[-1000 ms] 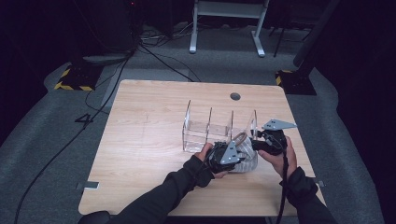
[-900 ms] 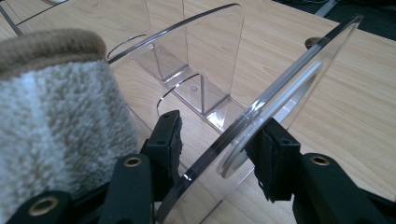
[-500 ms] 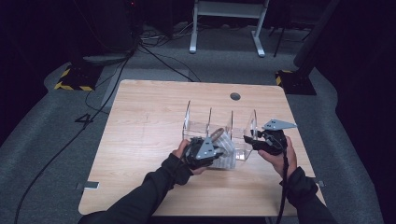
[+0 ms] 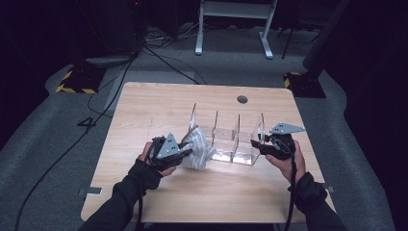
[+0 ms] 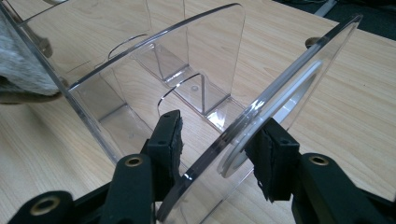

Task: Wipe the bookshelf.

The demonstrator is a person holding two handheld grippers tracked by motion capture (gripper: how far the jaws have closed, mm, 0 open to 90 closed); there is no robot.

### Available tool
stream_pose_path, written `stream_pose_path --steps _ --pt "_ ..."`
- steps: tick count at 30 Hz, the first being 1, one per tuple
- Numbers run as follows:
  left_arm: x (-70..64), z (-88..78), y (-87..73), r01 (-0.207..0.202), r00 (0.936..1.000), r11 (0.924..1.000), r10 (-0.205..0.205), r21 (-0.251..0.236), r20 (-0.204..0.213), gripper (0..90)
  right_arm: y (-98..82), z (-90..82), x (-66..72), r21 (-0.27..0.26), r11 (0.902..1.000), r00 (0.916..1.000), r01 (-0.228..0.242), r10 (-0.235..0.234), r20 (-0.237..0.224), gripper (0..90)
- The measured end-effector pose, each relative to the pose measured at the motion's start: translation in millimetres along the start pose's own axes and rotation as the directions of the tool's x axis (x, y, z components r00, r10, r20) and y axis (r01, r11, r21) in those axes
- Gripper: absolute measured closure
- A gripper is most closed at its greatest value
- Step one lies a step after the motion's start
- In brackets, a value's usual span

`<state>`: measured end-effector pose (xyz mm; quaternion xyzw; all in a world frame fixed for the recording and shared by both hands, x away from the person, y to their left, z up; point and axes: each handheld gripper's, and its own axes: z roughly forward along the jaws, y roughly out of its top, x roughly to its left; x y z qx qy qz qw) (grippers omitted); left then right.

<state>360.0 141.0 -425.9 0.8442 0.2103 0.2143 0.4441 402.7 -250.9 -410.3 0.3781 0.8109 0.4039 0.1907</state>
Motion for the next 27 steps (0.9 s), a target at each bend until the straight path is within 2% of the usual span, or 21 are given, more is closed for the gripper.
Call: stream_pose_path --steps 6,12,15,16,17,19,21,24,25,26,27 --pt "9.1 -5.4 -12.6 0.04 0.9986 0.9991 -0.04 0.009 -0.033 73.4 0.1 0.2 0.3 0.0 1.0 1.0 -0.001 0.001 0.002 56.2" --pt "7.8 -1.6 -10.2 0.052 0.9986 0.9987 -0.052 -0.003 -0.014 73.7 0.0 0.1 0.3 -0.001 1.0 1.0 -0.003 0.003 0.002 56.3" --pt "-1.9 7.1 0.0 0.029 0.9995 0.9995 -0.029 -0.011 0.011 73.8 0.0 0.1 0.4 -0.001 1.0 1.0 -0.004 0.004 0.003 56.4" --pt "-9.5 16.2 9.1 0.015 0.9995 0.9997 -0.015 -0.017 0.029 73.9 0.0 0.1 0.4 -0.001 1.0 1.0 -0.004 0.004 0.003 56.4" --pt "-9.5 16.2 9.1 0.015 0.9995 0.9997 -0.015 -0.017 0.029 74.0 0.0 0.1 0.4 0.0 1.0 1.0 -0.003 0.003 0.003 56.4" --pt "-23.1 33.8 23.7 -0.017 0.9977 0.9995 0.019 -0.027 0.065 74.0 0.0 0.2 0.5 -0.001 1.0 1.0 -0.005 0.005 0.004 56.5" --pt "-37.1 50.3 36.8 -0.051 0.9946 0.9981 0.054 -0.034 0.089 74.0 0.1 0.1 0.6 0.0 1.0 1.0 -0.005 0.005 0.004 56.5" --pt "-53.8 70.5 52.1 -0.08 0.9887 0.9958 0.085 -0.044 0.124 74.2 0.0 0.3 0.4 -0.002 1.0 1.0 -0.006 0.007 0.003 56.6" --pt "-65.3 82.1 61.2 -0.101 0.986 0.9938 0.106 -0.047 0.129 74.2 0.0 0.3 0.4 -0.002 1.0 1.0 -0.007 0.007 0.004 56.6" --pt "-70.6 87.8 65.4 -0.109 0.9834 0.9928 0.115 -0.051 0.14 74.2 -0.1 0.2 0.4 -0.002 1.0 1.0 -0.008 0.008 0.004 56.6" --pt "-70.6 87.8 65.4 -0.109 0.9834 0.9928 0.115 -0.051 0.14 74.2 -0.1 0.2 0.4 -0.002 1.0 1.0 -0.007 0.007 0.004 56.6"
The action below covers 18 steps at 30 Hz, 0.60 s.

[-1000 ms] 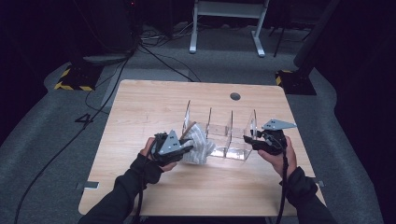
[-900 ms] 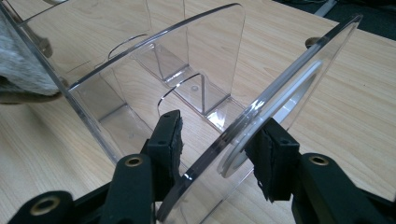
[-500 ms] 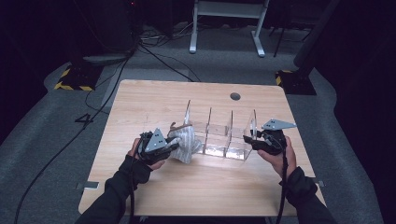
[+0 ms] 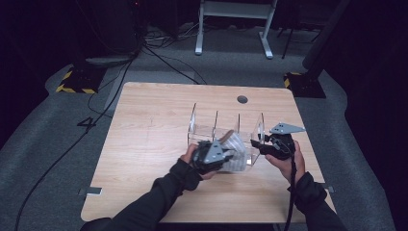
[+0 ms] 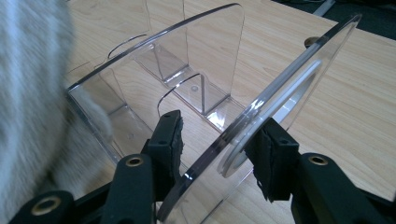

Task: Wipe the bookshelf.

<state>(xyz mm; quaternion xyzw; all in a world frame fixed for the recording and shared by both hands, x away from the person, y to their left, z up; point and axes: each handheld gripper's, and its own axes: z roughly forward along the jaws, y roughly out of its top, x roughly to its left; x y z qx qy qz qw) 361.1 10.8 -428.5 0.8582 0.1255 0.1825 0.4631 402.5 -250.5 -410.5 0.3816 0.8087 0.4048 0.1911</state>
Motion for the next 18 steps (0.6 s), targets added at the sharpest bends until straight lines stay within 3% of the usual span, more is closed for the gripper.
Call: stream_pose_path --steps 1,3,9,13,18 --pt "-9.4 15.9 11.3 -0.022 0.9996 0.9997 0.022 -0.01 0.015 74.2 -0.1 0.0 0.0 -0.001 1.0 1.0 0.0 0.0 0.0 56.8" --pt "-16.0 26.9 19.0 -0.028 0.9987 0.9994 0.028 -0.022 0.042 74.2 -0.3 -0.1 -0.3 -0.002 1.0 1.0 -0.003 0.003 0.001 57.2" --pt "-23.5 43.1 23.3 -0.04 0.9972 0.9992 0.04 0.001 0.063 74.5 -0.4 -0.4 -0.8 -0.002 1.0 1.0 -0.001 0.001 -0.005 58.6" --pt "-17.1 28.2 12.2 -0.035 0.9977 0.9992 0.034 0.019 0.058 74.4 -0.4 -0.4 -0.7 -0.002 1.0 1.0 0.0 0.0 -0.004 58.6" --pt "-0.3 -12.9 -8.7 -0.012 0.9998 0.9993 0.012 0.036 0.015 74.4 -0.2 -0.4 -0.6 -0.002 1.0 1.0 0.002 -0.002 -0.003 58.6"
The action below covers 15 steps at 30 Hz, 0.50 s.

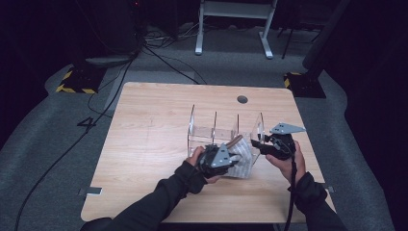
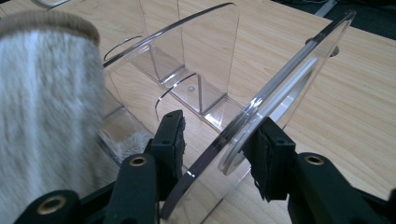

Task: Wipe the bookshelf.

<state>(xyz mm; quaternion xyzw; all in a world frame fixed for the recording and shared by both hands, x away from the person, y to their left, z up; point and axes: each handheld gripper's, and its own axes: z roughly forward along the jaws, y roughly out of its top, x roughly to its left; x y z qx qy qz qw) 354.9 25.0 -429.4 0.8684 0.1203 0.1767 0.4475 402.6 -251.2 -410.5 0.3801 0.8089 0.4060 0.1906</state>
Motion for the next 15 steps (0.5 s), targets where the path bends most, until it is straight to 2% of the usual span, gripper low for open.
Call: stream_pose_path --steps 3,7,9,13,15 --pt "9.3 -25.2 -12.6 0.035 0.9994 0.9994 -0.035 -0.007 -0.009 74.3 0.5 -0.2 0.3 0.005 1.0 1.0 0.006 -0.006 0.004 58.5" --pt "14.9 -56.8 -30.6 0.054 0.9969 0.9985 -0.054 0.003 -0.057 74.3 0.9 -0.4 1.1 0.007 0.9999 0.9998 0.012 -0.012 0.014 58.0" --pt "18.4 -69.6 -40.8 0.084 0.9944 0.9965 -0.083 0.005 -0.065 74.3 1.2 -0.5 1.4 0.009 0.9998 0.9997 0.016 -0.016 0.02 57.8" --pt "21.0 -84.7 -58.8 0.133 0.9885 0.9911 -0.132 0.007 -0.073 74.1 1.6 -0.8 2.4 0.011 0.9998 0.9994 0.018 -0.018 0.029 57.6" --pt "20.0 -88.1 -65.7 0.137 0.9877 0.9902 -0.135 0.026 -0.08 74.0 1.8 -1.2 2.7 0.01 0.9997 0.9992 0.02 -0.021 0.034 56.9"
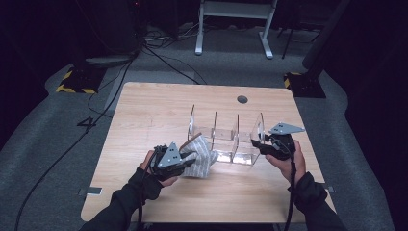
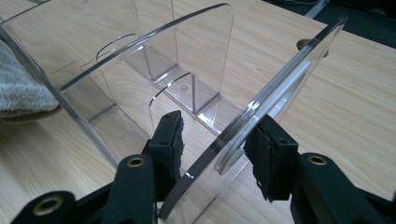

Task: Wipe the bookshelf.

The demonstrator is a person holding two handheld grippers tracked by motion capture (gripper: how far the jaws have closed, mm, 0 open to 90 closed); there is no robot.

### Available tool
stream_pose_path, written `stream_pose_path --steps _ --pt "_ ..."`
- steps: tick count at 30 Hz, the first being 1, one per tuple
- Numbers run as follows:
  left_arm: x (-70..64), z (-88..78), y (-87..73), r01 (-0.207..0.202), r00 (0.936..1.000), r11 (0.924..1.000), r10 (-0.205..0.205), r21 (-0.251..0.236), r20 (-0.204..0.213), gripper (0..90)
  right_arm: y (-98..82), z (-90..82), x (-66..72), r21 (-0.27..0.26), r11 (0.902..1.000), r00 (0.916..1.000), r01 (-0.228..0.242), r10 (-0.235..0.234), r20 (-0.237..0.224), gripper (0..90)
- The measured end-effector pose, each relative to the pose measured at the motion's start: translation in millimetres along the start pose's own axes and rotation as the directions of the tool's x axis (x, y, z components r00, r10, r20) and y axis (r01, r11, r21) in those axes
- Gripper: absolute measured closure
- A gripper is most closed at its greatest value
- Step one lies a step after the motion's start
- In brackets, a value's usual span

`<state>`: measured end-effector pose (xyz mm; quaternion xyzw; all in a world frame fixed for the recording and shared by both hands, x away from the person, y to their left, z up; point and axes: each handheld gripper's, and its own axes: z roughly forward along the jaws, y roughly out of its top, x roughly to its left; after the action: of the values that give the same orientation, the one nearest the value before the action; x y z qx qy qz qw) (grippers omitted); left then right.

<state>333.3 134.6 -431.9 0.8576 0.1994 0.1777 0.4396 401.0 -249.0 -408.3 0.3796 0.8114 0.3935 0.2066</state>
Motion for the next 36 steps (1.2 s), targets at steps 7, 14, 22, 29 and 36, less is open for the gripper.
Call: stream_pose_path --steps 7,14,22,29,36 --pt "0.4 5.4 -28.6 0.054 0.9984 0.9973 -0.055 0.051 0.017 73.4 1.0 -4.2 -2.0 -0.012 0.9998 0.9999 -0.013 0.013 -0.001 53.8" --pt "-22.0 38.6 7.2 -0.026 0.9931 0.9997 0.026 -0.002 0.115 73.6 0.5 0.6 0.6 0.009 1.0 1.0 0.0 0.0 -0.005 58.7" --pt "-51.4 78.7 73.7 -0.144 0.9776 0.9852 0.156 -0.093 0.141 73.6 0.8 0.4 3.6 0.011 0.9999 1.0 0.005 -0.005 -0.003 58.1" --pt "-40.7 96.3 69.8 -0.103 0.9894 0.9941 0.106 -0.032 0.099 74.1 0.4 -1.0 5.4 0.016 0.9998 1.0 0.008 -0.008 0.0 57.9" --pt "-17.2 61.9 36.7 -0.088 0.9961 0.9952 0.088 0.041 0.002 74.2 3.3 -4.9 5.4 0.012 0.9999 1.0 0.005 -0.005 -0.005 49.2"
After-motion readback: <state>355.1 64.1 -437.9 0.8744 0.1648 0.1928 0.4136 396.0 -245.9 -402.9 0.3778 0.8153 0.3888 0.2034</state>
